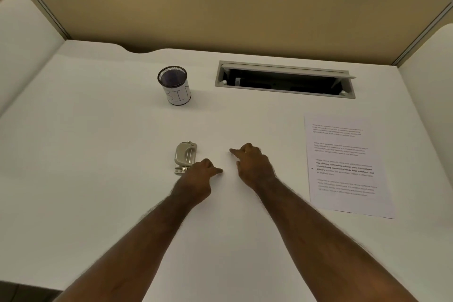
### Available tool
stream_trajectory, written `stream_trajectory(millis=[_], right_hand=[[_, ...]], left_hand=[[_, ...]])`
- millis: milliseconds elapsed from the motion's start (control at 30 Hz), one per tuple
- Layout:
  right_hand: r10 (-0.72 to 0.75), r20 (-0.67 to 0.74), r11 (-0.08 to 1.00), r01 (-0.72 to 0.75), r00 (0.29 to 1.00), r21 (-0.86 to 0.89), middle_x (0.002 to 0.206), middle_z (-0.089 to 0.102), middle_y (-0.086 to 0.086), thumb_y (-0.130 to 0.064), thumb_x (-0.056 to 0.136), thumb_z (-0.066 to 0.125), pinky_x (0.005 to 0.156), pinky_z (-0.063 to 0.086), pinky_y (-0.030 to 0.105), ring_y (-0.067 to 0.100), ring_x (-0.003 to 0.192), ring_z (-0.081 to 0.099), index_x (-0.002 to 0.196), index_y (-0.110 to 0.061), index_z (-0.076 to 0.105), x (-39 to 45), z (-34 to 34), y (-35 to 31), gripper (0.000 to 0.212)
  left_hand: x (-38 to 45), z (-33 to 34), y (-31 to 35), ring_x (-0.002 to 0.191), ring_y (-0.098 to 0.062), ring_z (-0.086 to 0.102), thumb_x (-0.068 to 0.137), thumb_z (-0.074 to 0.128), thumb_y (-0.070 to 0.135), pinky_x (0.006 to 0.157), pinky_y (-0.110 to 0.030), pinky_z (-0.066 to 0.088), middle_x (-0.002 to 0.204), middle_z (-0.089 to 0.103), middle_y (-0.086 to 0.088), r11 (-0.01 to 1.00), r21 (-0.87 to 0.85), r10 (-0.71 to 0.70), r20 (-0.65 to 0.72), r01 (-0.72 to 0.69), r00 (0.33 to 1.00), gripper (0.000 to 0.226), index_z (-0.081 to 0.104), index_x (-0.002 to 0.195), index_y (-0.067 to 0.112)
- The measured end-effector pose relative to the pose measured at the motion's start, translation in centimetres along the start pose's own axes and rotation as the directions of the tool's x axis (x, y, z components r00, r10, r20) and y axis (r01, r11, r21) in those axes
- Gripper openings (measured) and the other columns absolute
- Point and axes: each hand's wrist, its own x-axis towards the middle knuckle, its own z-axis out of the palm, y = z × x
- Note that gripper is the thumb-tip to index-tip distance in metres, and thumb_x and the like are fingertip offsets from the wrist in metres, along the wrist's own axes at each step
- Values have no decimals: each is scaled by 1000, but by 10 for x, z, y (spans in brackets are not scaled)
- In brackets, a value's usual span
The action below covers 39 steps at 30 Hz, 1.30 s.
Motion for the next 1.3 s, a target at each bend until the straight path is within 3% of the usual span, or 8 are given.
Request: stream_trajectory(millis=[167,367,500,633,800,1033,1300], right_hand=[[-15,-12,989,13,1000,-146,125,47,3,-11,92,39,86,46,39,24,113,47,138,-34,47,1,5,-5,53],[-65,-58,991,58,996,-124,127,50,3,-11,88,43,80,43,35,24,116,48,133,-30,55,-8,16,0,50],[-78,-84,993,70,993,-98,121,55,2,-16,90,48,80,41,33,25,112,52,125,-30,62,-15,23,-3,41],[-109,-82,989,100,991,-105,114,58,-2,-28,93,49,76,42,32,23,107,53,116,-32,67,-20,26,-12,30],[-132,-23,984,129,991,-122,105,60,-5,-29,95,50,74,41,33,22,110,50,112,-29,69,-22,27,-20,25],[-120,20,962,121,993,-246,101,69,-3,-20,92,53,76,46,35,25,99,56,102,-25,73,-13,16,-31,22],[-92,70,921,112,993,-373,100,66,4,-9,84,59,69,33,31,27,99,58,95,-14,65,-7,12,-45,13]], left_hand=[[-3,0,-4,108,-18,49,83,40,-6,87,-28,45,120,50,1,992,96,78,19,-79,997,63,58,132,29],[-7,-3,-9,106,-22,51,88,44,4,81,-34,49,119,50,-2,972,180,143,58,-151,988,52,57,133,26],[-14,-2,-22,105,-22,57,92,59,24,85,-31,45,115,56,-3,991,114,64,57,-70,996,32,66,123,21],[-21,0,-22,109,-18,54,87,66,37,91,-36,46,116,57,0,998,61,-23,116,16,993,39,66,122,22],[-20,7,-12,102,-20,61,89,63,34,77,-26,39,112,61,-1,997,52,-60,45,57,997,29,72,113,20],[-19,15,-6,95,-23,64,93,57,23,78,-30,47,105,62,-3,991,81,-108,-43,111,993,21,73,105,16],[-24,21,-5,81,-23,60,94,47,14,61,-30,40,100,54,-2,979,196,-34,-120,57,992,17,63,100,16]])
